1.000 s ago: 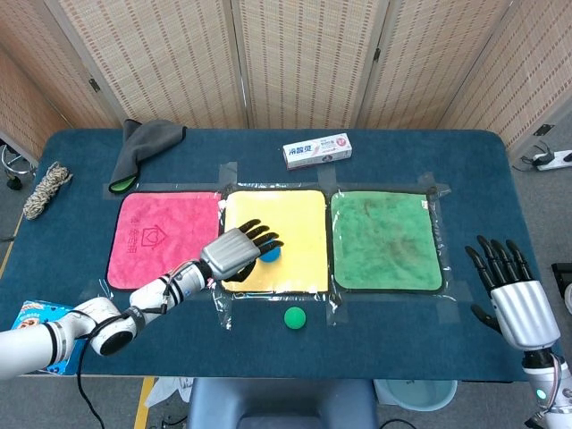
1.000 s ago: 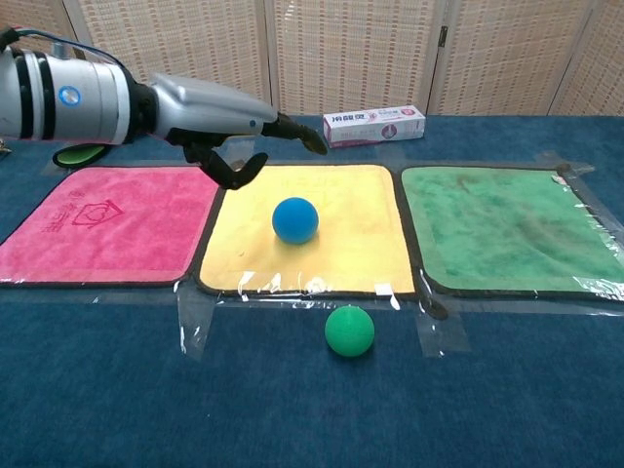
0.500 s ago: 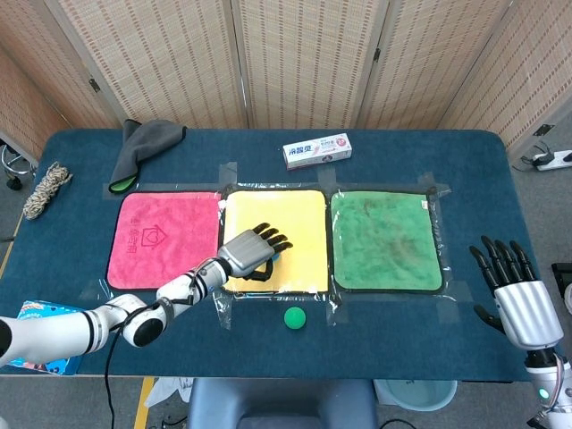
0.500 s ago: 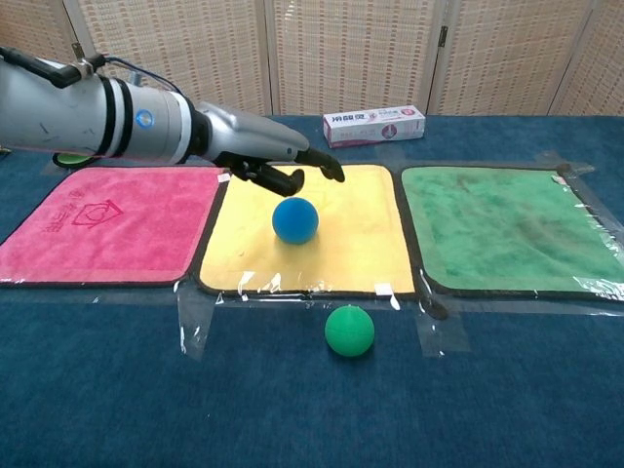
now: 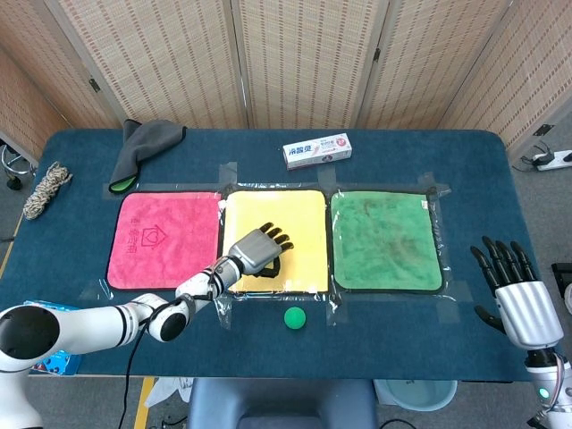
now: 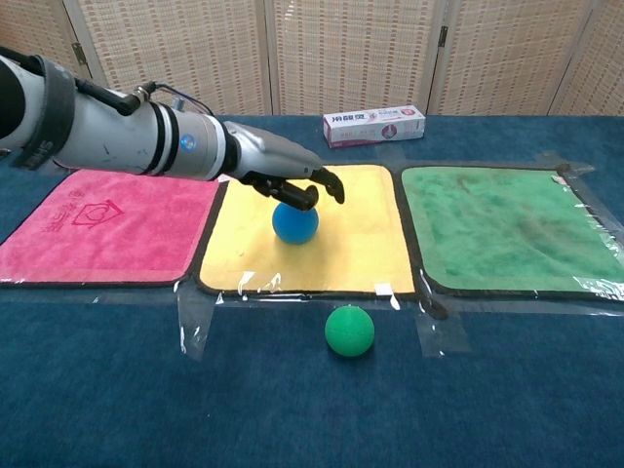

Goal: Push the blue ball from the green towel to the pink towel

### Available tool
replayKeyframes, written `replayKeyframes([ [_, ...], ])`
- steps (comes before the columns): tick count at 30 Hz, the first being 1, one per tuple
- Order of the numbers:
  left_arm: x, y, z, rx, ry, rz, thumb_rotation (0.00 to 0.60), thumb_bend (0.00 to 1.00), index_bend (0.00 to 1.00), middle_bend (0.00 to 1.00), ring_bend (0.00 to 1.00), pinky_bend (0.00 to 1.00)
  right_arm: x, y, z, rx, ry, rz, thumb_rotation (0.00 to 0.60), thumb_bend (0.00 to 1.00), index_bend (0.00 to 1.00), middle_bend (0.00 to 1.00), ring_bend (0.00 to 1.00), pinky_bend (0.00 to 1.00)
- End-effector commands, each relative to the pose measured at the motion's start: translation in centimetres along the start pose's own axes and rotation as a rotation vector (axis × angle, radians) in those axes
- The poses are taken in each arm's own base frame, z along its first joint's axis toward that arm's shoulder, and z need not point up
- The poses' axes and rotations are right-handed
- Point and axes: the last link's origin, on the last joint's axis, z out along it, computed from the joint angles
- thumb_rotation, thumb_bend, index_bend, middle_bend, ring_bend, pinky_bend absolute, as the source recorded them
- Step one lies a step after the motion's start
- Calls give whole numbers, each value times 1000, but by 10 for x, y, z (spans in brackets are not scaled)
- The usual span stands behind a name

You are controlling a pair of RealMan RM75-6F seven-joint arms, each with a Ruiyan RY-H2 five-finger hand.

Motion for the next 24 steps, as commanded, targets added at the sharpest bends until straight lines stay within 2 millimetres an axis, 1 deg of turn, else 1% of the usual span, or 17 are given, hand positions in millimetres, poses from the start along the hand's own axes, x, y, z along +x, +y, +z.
replayKeyframes([
  [1,-1,1,4,8,0,8,38,873,192,156,95,0,0,2,-1,-6,0,0,600,58,0,0,0,0],
  [9,-6,9,9,3,-4,33,29,873,194,166,98,0,0,1,-2,-6,1,10,600,59,0,0,0,0],
  [14,-10,9,12,11,-9,68,22,873,196,166,101,0,0,3,-3,-13,0,13,600,58,0,0,0,0],
  [20,-15,10,13,13,-18,124,18,873,231,187,117,0,0,3,-4,-14,3,20,600,58,0,0,0,0],
  [24,-17,11,13,13,-12,167,20,873,261,222,140,0,-1,3,-5,-14,1,24,600,59,0,0,0,0],
])
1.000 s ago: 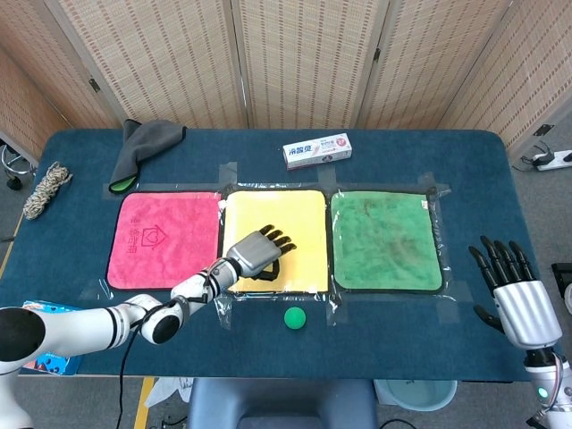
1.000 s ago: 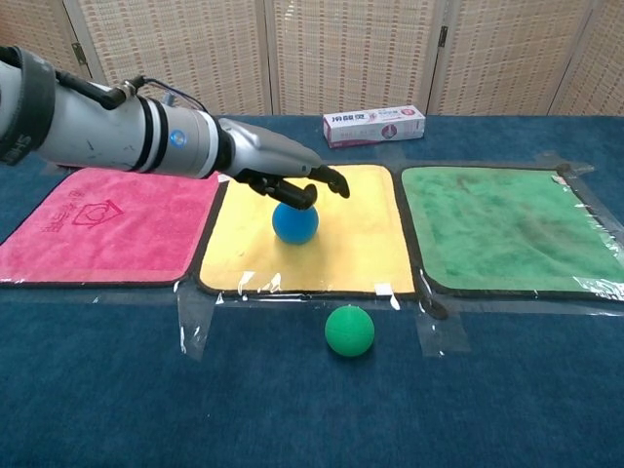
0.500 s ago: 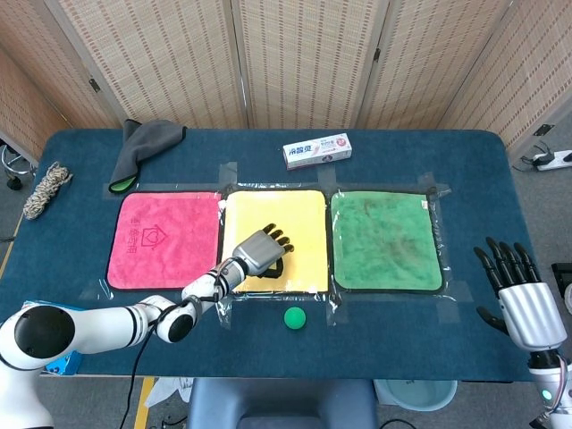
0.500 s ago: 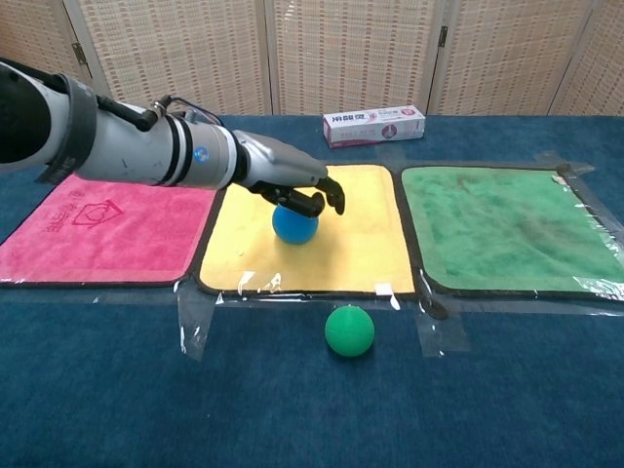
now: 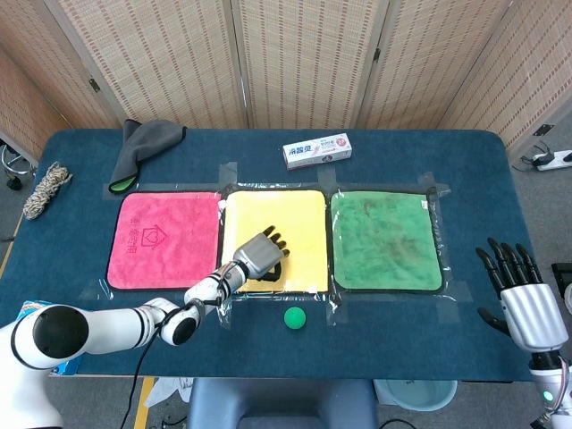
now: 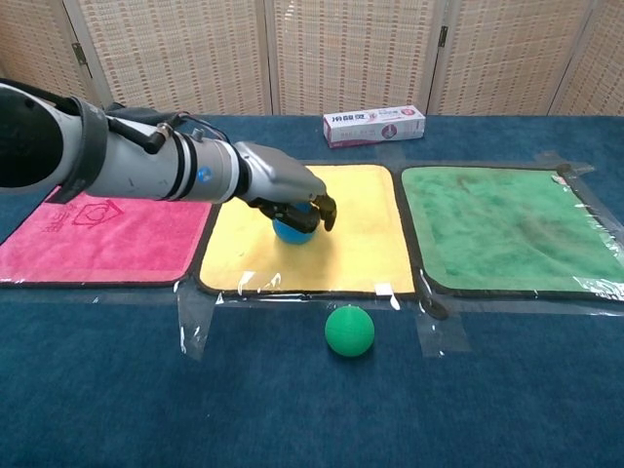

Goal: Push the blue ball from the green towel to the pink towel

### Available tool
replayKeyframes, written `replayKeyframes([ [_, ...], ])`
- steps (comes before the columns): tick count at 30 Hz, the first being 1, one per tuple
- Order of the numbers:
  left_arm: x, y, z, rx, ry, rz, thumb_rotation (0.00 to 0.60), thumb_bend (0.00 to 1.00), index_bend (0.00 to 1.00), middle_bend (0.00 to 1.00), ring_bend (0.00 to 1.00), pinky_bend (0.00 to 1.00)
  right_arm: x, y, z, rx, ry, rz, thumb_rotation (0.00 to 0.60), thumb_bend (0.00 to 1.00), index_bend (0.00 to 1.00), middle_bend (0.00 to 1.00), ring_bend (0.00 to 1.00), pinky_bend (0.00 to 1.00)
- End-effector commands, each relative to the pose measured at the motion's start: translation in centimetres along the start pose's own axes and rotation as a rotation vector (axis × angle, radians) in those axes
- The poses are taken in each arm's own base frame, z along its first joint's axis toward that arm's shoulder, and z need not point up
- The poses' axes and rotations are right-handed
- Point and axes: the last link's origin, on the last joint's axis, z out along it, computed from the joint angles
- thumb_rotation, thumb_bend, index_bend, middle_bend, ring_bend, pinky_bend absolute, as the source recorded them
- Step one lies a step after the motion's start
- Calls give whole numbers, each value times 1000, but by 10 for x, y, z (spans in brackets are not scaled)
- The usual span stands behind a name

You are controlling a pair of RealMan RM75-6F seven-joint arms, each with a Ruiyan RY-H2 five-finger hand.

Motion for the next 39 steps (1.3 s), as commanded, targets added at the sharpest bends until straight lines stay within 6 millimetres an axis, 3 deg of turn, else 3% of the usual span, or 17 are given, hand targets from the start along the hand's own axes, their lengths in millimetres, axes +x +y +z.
replayKeyframes([
  [1,0,1,0,1,7,18,20,873,266,228,144,0,0,0,0,1,-2,1,600,59,0,0,0,0],
  [13,-7,-4,-4,7,2,88,14,873,314,283,187,0,-1,-1,-2,1,-4,6,600,59,0,0,0,0],
  [24,-20,-14,-20,-5,-7,203,13,873,327,283,188,0,-2,-2,-2,4,-8,8,600,59,0,0,0,0],
  [39,-30,-55,-43,64,-25,247,8,873,354,283,189,0,1,-4,-4,1,4,16,600,59,0,0,0,0],
])
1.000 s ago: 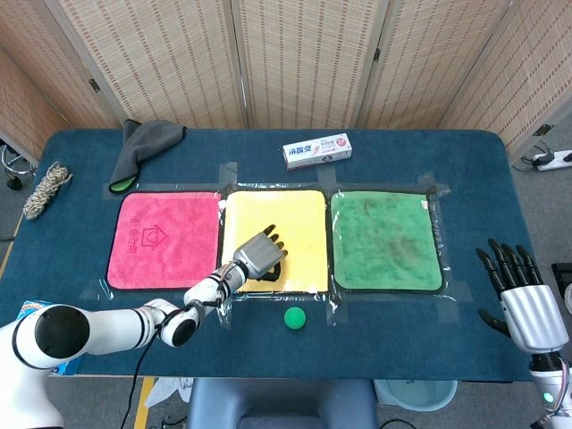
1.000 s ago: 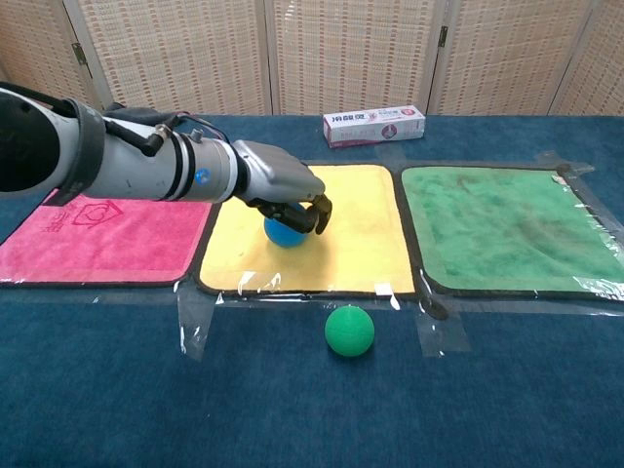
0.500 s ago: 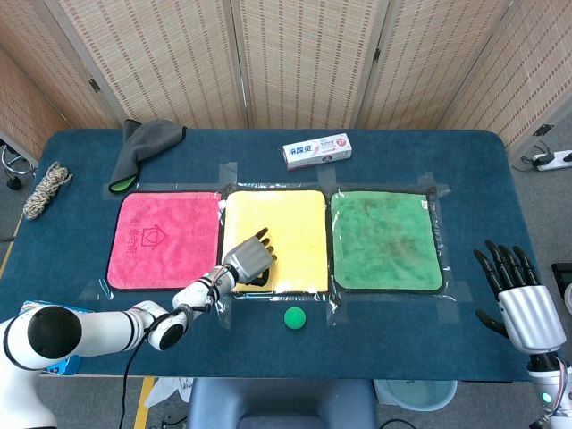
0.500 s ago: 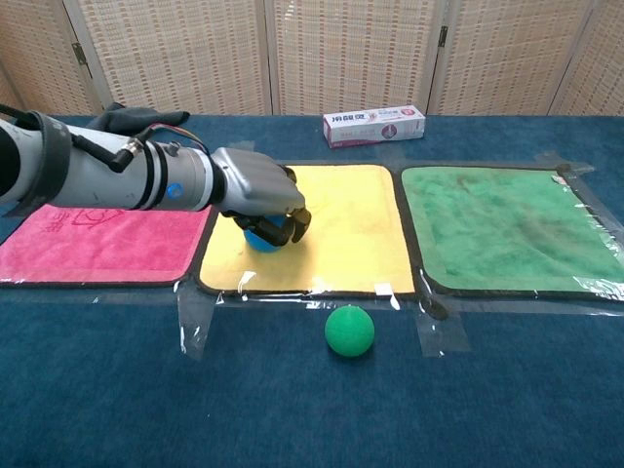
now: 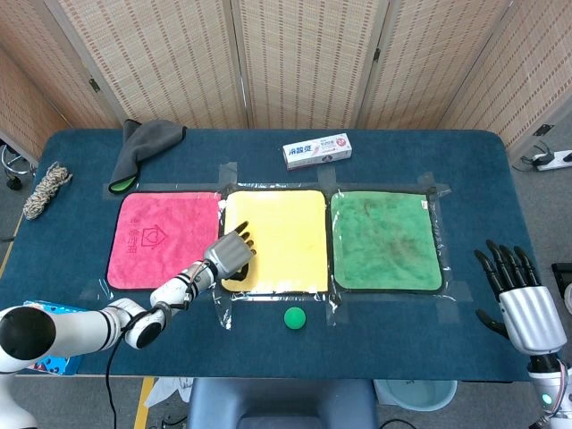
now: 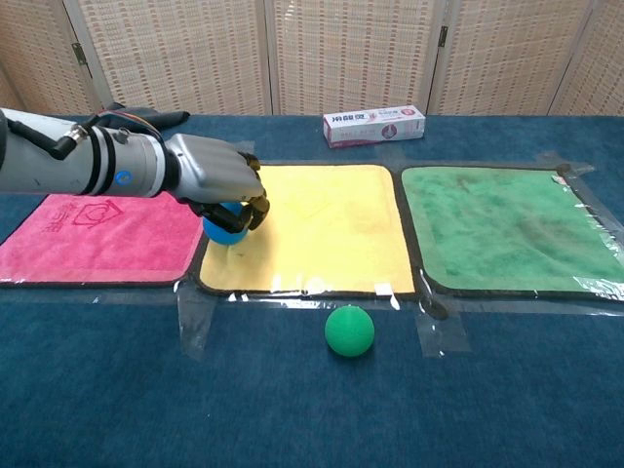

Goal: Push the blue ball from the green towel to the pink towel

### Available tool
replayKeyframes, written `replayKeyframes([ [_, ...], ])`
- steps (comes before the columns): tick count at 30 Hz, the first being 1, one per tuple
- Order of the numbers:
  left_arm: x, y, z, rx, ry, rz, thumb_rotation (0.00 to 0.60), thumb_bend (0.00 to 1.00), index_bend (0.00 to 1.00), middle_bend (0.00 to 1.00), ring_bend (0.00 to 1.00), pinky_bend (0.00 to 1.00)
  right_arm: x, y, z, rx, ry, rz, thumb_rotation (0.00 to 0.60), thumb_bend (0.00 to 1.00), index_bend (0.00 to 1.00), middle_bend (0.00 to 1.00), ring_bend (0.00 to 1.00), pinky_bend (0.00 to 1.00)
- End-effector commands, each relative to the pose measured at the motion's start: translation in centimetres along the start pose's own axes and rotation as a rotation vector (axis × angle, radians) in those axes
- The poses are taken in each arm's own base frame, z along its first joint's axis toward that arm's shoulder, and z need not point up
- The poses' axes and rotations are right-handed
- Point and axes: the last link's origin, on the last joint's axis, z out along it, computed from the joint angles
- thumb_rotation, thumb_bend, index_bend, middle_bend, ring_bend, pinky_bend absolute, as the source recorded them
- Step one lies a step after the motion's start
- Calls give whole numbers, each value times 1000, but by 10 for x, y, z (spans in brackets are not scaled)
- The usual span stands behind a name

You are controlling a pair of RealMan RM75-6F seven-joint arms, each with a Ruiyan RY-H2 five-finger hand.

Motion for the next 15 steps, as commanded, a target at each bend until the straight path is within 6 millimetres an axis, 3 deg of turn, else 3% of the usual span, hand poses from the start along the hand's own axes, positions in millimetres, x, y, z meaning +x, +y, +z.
replayKeyframes([
  [1,-5,-8,-4,19,-8,-2,9,872,354,283,189,0,0,0,0,0,1,2,600,58,0,0,0,0],
  [15,-28,-43,-22,97,-65,2,7,872,358,287,190,0,2,-4,-1,7,8,2,600,58,0,0,0,0],
])
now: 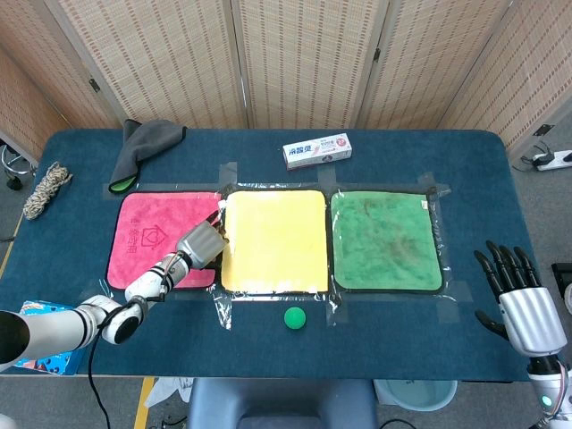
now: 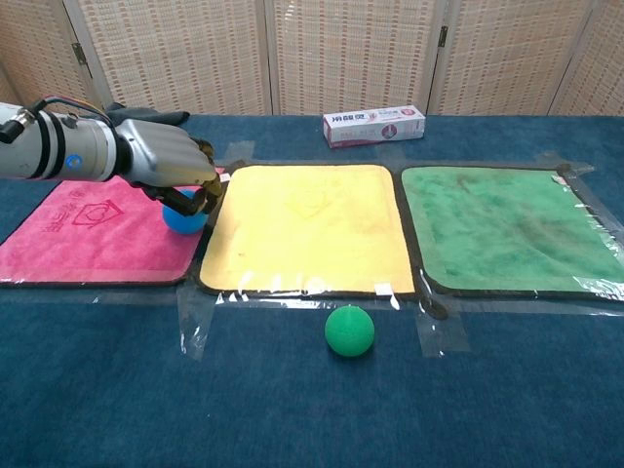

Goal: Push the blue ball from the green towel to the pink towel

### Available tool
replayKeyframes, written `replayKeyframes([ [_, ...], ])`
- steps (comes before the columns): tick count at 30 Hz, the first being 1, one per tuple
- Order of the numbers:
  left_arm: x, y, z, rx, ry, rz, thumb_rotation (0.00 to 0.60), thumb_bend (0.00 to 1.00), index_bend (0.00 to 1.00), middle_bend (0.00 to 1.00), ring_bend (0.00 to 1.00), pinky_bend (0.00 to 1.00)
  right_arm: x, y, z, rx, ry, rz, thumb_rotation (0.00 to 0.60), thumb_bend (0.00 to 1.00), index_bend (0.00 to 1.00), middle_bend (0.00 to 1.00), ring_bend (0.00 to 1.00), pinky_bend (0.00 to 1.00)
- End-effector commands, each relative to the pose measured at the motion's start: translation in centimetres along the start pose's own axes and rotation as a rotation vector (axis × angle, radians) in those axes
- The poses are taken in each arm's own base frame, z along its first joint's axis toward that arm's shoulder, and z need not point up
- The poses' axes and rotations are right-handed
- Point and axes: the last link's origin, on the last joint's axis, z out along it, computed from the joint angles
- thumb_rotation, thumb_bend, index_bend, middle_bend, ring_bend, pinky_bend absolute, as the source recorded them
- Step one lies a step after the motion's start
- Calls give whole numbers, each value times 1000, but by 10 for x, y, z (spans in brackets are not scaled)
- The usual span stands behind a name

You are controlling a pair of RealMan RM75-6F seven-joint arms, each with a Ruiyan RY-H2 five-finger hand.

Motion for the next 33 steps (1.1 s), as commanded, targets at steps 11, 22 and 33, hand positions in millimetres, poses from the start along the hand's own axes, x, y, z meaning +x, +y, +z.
replayKeyframes([
  [11,-19,-25,-12,60,-48,-11,11,873,362,292,194,0,2,-2,-1,-1,6,2,600,58,0,0,0,0],
  [22,-12,-38,-24,102,10,-137,9,873,349,292,191,0,3,-3,-1,6,13,4,600,59,0,0,0,0],
  [33,8,-64,-68,208,279,-617,56,870,161,198,105,0,14,9,3,-13,-18,14,600,58,0,0,0,0],
])
